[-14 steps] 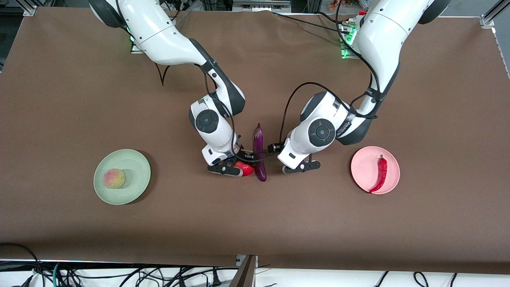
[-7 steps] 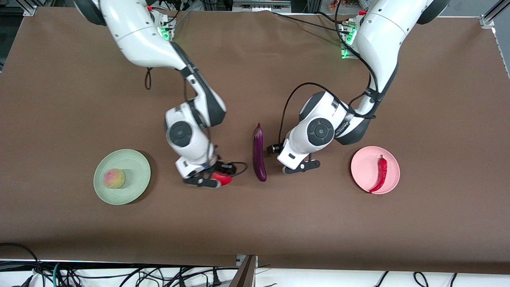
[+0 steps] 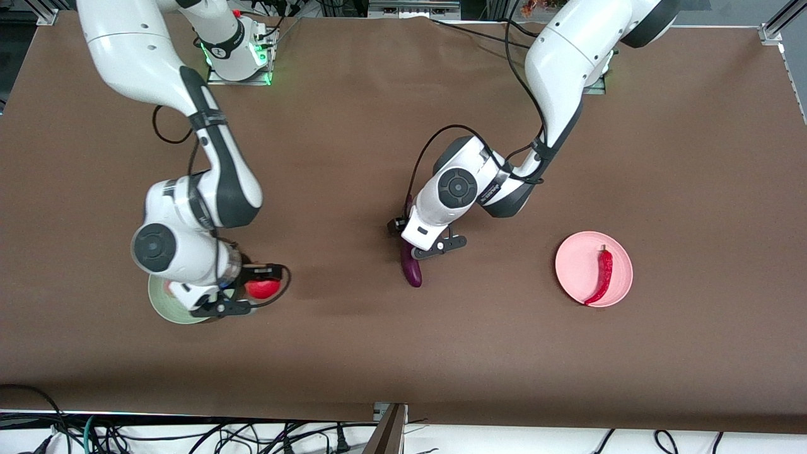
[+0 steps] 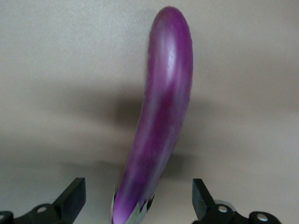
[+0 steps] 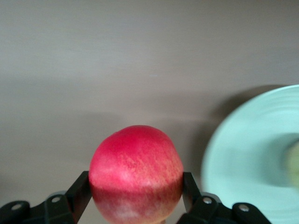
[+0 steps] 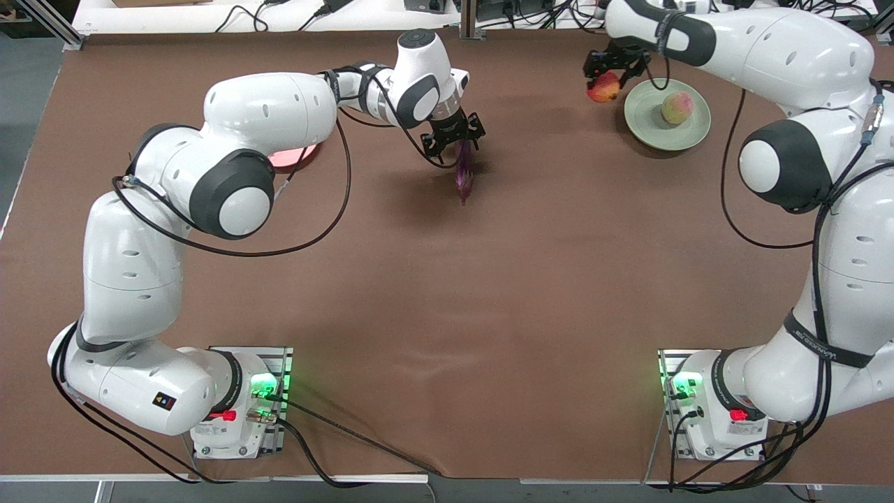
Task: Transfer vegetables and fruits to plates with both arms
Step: 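Carry the apple to the green plate while the left gripper lifts the eggplant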
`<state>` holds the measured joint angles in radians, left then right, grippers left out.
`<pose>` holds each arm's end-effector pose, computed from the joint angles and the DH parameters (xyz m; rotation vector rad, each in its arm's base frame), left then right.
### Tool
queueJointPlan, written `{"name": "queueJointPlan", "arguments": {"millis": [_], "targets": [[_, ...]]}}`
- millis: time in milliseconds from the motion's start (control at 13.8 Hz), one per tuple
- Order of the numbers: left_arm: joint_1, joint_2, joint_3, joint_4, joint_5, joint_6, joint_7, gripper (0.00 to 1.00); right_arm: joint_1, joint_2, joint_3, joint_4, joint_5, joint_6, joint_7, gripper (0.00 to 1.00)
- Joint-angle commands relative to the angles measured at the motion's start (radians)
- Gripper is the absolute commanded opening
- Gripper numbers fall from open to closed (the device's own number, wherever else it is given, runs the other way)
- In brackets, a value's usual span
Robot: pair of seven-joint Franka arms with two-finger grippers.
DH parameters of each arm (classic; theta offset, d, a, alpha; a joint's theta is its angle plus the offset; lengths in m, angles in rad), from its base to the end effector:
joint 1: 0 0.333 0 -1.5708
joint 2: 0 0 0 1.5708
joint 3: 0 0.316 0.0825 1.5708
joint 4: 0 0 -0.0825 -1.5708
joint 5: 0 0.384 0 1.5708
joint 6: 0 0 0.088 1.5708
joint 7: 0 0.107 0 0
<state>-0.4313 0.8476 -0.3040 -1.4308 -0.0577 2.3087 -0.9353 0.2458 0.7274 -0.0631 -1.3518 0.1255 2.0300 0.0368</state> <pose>0.5707 -0.4582 0.2096 2.8645 0.4964 -0.2284 0.7148 0.1493 0.2890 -3.0732 -0.1576 0.0842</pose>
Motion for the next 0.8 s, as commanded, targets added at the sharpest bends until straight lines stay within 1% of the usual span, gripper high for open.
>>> {"name": "queueJointPlan", "arguments": {"millis": [0, 73, 218, 290, 363, 436, 508, 581, 653, 726], "targets": [[-0.013, 0.05, 0.008, 0.062, 0.004, 0.026, -0.005, 0.94, -0.055, -0.019, -0.007, -0.026, -0.014, -0.031, -0.116, 0.07], [-0.02, 0.062, 0.013, 0.082, 0.004, 0.026, -0.004, 0.9, -0.075, -0.014, -0.009, -0.039, -0.014, -0.031, -0.145, 0.07], [-0.035, 0.08, 0.02, 0.095, 0.007, 0.026, 0.001, 0.74, -0.117, -0.005, -0.009, -0.058, -0.015, -0.03, -0.196, 0.07], [-0.05, 0.08, 0.043, 0.095, 0.007, 0.026, 0.003, 0.69, -0.129, 0.006, -0.011, -0.059, -0.015, -0.028, -0.208, 0.07], [-0.079, 0.082, 0.066, 0.093, 0.007, 0.028, 0.003, 0.69, -0.137, 0.021, -0.011, -0.059, -0.024, -0.022, -0.212, 0.07], [-0.101, 0.082, 0.092, 0.092, 0.007, 0.028, 0.001, 0.65, -0.146, 0.032, -0.012, -0.059, -0.047, -0.013, -0.21, 0.07], [-0.113, 0.085, 0.101, 0.09, 0.007, 0.028, 0.001, 0.62, -0.149, 0.044, -0.011, -0.059, -0.055, -0.001, -0.209, 0.07], [-0.113, 0.087, 0.103, 0.09, 0.007, 0.028, 0.001, 0.56, -0.146, 0.052, -0.011, -0.059, -0.055, 0.002, -0.198, 0.07], [-0.112, 0.087, 0.103, 0.09, 0.007, 0.028, 0.006, 0.44, -0.146, 0.062, -0.011, -0.059, -0.055, 0.007, -0.196, 0.08], [-0.106, 0.082, 0.103, 0.092, 0.007, 0.026, 0.009, 0.29, -0.146, 0.069, -0.011, -0.059, -0.053, 0.018, -0.195, 0.16]]}}
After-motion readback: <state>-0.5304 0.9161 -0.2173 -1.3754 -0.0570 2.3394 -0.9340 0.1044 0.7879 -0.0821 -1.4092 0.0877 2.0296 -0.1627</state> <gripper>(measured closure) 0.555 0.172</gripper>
